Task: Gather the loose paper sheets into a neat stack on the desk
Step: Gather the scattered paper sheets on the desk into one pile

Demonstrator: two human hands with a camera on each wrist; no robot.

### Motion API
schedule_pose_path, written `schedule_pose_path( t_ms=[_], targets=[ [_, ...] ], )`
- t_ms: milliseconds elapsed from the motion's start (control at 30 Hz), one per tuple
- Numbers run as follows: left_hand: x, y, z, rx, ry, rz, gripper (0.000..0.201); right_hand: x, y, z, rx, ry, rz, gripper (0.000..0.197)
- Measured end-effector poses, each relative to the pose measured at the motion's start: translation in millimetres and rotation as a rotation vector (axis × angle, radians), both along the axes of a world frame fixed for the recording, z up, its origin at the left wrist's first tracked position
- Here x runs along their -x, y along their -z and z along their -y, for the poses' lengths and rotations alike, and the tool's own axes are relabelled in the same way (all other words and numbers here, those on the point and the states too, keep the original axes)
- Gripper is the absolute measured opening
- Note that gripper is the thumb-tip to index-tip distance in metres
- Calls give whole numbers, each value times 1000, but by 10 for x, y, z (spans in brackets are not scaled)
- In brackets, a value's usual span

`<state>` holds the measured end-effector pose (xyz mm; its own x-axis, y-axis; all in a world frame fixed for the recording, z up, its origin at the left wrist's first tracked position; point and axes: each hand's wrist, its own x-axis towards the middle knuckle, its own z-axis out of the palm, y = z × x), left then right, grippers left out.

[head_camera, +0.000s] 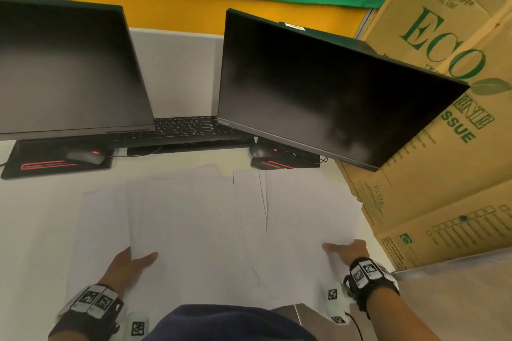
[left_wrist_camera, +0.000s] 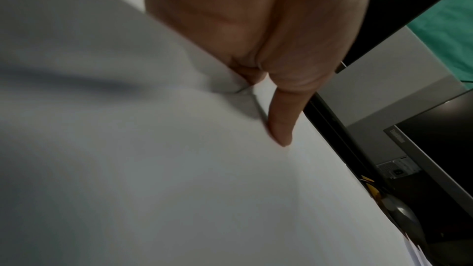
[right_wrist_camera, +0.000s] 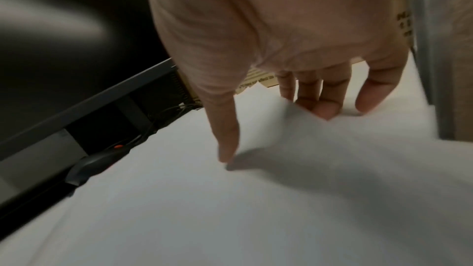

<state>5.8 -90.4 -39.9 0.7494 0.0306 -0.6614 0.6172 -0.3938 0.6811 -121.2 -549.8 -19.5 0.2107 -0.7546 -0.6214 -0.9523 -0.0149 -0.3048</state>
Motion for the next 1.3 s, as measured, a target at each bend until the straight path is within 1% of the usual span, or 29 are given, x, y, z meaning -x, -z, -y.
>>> schedule_pose_path(
  t_ms=[33,100,133,167,200,233,267,300,367,433,467,533,600,633,700,767,833,867,933,1000,1033,1100,1200,1233,1266,1300],
  targets=[
    [5,-6,8,-2,-5,3,42,-46,-42,-59,0,-49,-9,100],
    [25,-37,27,-6,-16,8,45,-93,-91,-109,29,-143,-68,75],
    [36,-52,38,-5,-16,15,46,-99,-110,-126,67,-253,-122,63],
    [42,-53,38,-7,-16,10,47,-107,-114,-139,94,-337,-144,56],
    [48,-64,46,-3,-18,5,47,-122,-108,-143,86,-372,-145,52],
    [51,-65,47,-2,-19,1,47,-146,-80,-154,81,-351,-103,49],
    [61,-88,51,-2,-14,5,47,-158,-61,-187,86,-337,-72,48],
    [63,-91,51,-5,-7,4,47,-190,-78,-248,82,-229,1,49],
    [67,-104,47,-8,2,-2,47,-263,-84,-345,26,-60,97,58],
    [71,-132,55,-17,2,-2,47,-360,-94,-390,-34,16,176,67],
    [63,-133,54,-22,2,-5,47,-391,-125,-421,-55,12,185,65],
    [55,-117,45,-27,1,-21,48,-434,-173,-474,-55,-33,188,52],
    [49,-128,34,-18,4,-33,47,-441,-286,-530,-53,-113,212,43],
    [46,-119,27,-15,-3,-32,47,-431,-382,-558,-38,-161,241,42],
    [43,-95,9,-4,-15,-37,47,-363,-626,-557,-6,-259,336,45],
    [45,-123,2,8,-12,-47,46,-254,-953,-534,-32,-354,468,39],
    [30,-120,-11,11,-9,-61,47,-153,-1251,-511,-173,-352,639,26],
    [27,-135,-6,12,-9,-76,48,-130,-1382,-519,-265,-318,733,26],
    [30,-150,-22,29,-7,-84,49,-139,-1566,-563,-485,-208,935,34],
    [23,-155,-35,54,-18,-79,61,-222,-1656,-675,-656,-155,1080,37],
    [22,-147,-45,84,-21,-72,69,-280,-1695,-772,-707,-164,1115,38],
    [11,-178,-74,131,-35,-108,74,-403,-1670,-985,-744,-213,1122,39],
    [-37,-150,-150,313,-159,-253,98,-595,-1467,-1323,-738,-281,1029,51],
    [-50,-127,-184,358,-208,-258,104,-663,-1358,-1441,-730,-301,992,51],
    [-53,-135,-203,442,-236,-277,108,-732,-1214,-1550,-701,-325,947,44],
    [-40,-220,-196,478,-246,-287,105,-799,-1070,-1653,-662,-344,896,36]
  ],
)
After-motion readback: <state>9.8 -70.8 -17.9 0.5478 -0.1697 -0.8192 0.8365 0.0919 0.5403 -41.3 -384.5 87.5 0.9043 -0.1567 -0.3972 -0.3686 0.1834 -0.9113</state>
